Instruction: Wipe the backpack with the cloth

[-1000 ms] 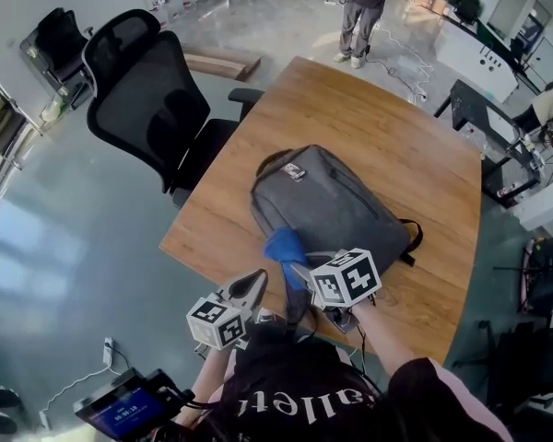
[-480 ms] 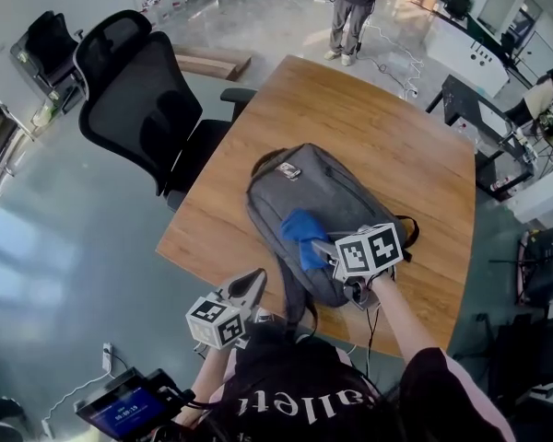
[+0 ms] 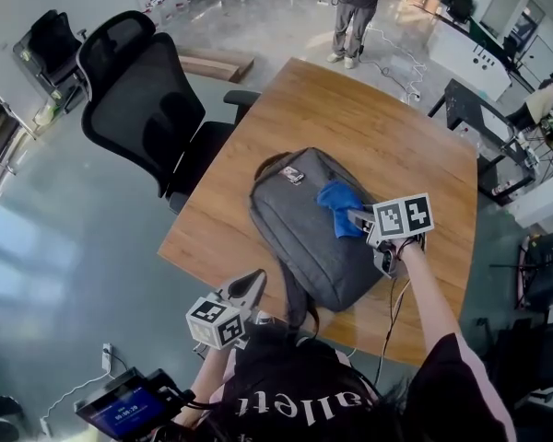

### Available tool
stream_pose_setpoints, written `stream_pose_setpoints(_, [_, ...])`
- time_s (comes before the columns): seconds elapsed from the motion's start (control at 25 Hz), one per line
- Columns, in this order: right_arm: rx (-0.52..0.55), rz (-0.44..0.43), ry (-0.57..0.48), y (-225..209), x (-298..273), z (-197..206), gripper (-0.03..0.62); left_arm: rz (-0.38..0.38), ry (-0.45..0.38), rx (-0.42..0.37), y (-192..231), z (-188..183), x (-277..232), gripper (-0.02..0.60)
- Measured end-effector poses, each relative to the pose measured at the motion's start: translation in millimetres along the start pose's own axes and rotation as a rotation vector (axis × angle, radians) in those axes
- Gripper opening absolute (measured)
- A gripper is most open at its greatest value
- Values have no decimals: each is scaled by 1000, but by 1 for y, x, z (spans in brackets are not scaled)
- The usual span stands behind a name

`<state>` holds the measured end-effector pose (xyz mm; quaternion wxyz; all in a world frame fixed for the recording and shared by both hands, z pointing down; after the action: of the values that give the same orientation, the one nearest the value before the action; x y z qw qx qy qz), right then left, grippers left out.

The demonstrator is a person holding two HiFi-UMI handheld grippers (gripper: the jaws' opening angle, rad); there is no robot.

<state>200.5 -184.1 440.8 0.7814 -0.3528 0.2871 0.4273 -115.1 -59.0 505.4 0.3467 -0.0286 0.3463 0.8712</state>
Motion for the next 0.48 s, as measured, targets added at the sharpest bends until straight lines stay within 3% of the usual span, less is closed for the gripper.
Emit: stream_pose_setpoints(0.48, [-130,184,34,-101,15,-8,69,-2,10,1,0,0,-2,0])
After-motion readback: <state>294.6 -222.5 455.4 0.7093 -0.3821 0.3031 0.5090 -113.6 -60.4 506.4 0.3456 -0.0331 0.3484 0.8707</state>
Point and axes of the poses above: the fingertips, and each gripper's own axes: x backward along the fingers, y to its left, z out of its underside, the point moved 9 cm from there along x, backward along the fingers, and after that the axes turned 5 degrees about x, right-handed, at the moved point
